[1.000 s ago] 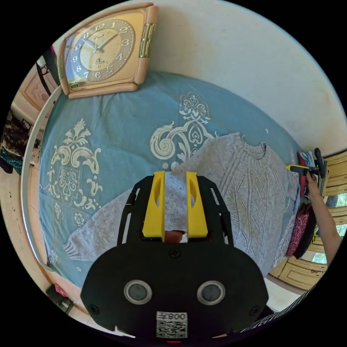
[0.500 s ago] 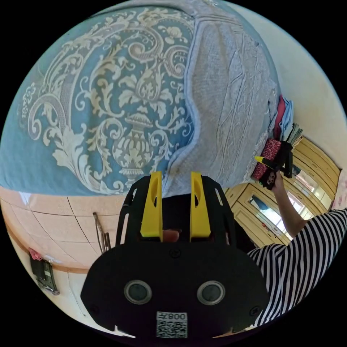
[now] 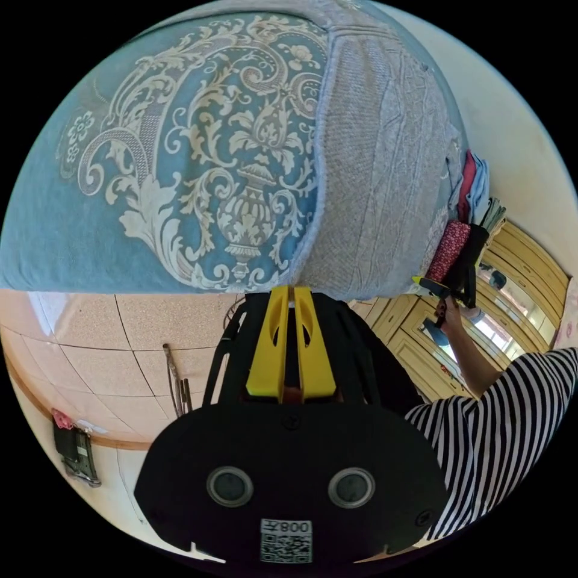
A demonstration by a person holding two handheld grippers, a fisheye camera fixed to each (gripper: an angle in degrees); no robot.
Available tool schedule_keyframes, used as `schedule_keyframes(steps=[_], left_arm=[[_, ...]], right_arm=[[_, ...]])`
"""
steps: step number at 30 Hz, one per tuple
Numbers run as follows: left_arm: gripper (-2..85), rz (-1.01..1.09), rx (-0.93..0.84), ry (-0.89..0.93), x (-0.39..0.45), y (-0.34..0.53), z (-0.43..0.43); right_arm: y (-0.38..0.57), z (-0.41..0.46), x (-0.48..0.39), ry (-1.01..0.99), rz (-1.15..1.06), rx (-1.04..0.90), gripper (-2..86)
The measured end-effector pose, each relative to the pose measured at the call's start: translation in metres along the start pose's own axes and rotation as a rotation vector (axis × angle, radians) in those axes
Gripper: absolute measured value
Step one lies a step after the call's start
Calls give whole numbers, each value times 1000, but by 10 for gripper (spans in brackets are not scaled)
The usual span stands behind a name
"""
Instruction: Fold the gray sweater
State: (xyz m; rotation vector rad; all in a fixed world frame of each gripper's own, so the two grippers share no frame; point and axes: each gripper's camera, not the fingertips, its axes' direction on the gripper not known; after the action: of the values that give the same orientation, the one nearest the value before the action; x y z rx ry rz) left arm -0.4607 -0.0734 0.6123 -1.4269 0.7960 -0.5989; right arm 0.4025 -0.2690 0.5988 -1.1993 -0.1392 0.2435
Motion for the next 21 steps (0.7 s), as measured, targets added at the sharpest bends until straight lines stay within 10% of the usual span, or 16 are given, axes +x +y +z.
schedule_keyframes(steps=[12, 21], left_arm=[[74, 56, 55, -102, 84, -44, 7], [80, 652, 70, 38, 262, -159, 41]], right_arm=[[-3, -48, 37, 101, 68, 275, 86], [-66, -98, 65, 335, 74, 559, 89]])
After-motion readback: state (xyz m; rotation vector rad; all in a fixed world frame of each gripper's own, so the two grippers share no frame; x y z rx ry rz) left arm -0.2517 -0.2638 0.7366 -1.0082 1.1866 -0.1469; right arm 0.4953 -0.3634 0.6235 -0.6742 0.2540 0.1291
